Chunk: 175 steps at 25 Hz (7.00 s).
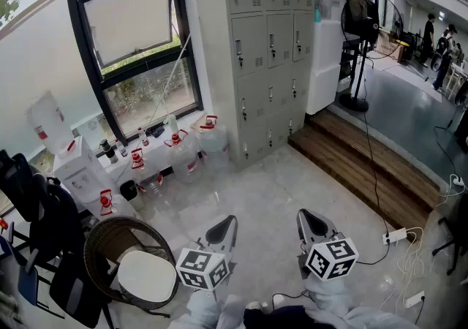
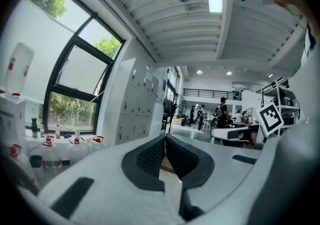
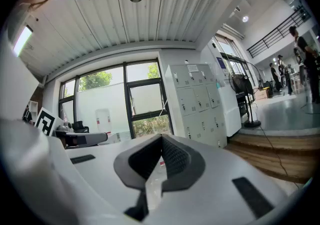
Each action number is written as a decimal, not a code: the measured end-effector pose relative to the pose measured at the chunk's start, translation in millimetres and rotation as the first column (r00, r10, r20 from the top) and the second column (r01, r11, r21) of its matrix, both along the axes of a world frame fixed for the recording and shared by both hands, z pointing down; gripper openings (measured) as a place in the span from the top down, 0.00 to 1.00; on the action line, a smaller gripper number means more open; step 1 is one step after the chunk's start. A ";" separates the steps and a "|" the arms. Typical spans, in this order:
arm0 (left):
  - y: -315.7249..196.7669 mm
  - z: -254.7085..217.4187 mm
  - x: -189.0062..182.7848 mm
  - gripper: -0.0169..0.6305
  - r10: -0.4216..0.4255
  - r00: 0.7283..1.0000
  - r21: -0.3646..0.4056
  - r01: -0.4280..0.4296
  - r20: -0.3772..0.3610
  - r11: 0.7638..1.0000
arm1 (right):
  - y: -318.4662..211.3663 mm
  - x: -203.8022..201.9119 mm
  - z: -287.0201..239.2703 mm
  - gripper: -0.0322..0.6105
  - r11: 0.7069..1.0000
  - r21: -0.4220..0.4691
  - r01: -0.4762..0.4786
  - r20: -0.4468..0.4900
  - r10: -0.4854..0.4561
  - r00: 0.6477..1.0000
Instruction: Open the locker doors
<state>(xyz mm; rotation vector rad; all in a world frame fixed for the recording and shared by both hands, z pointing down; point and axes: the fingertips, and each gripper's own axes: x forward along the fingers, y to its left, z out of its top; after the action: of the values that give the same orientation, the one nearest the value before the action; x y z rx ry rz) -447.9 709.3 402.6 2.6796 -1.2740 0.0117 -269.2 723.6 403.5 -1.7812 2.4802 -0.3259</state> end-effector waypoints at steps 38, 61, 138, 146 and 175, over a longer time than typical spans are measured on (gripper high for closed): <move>-41.1 55.2 -32.9 0.95 -0.027 0.999 -0.107 0.031 0.035 0.994 | -57.1 -38.2 56.9 0.95 0.992 -0.113 0.047 0.060 -0.041 0.997; -307.8 38.8 33.8 0.95 -0.074 0.996 -0.053 0.076 0.047 0.996 | -335.5 30.1 33.3 0.95 0.993 -0.045 0.112 0.037 -0.111 0.993; -853.3 -38.0 97.1 0.95 0.054 0.997 0.115 -0.060 0.055 0.992 | -872.2 44.0 -52.5 0.95 0.987 0.127 0.101 0.035 -0.106 0.994; -888.2 -78.5 97.8 0.95 -0.020 0.999 0.199 0.012 0.036 0.980 | -911.4 38.1 -99.3 0.95 0.957 0.237 0.169 0.016 -0.178 0.984; -953.3 -273.7 126.9 0.95 -0.146 0.989 0.550 0.118 0.007 0.827 | -970.0 49.1 -311.0 0.79 0.720 0.580 0.382 -0.042 -0.442 0.896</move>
<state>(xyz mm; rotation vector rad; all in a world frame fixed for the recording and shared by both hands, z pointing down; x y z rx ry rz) -321.0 -244.1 128.9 3.0550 -1.6936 -0.3679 -220.1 -246.4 92.5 -0.9414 2.5020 0.2982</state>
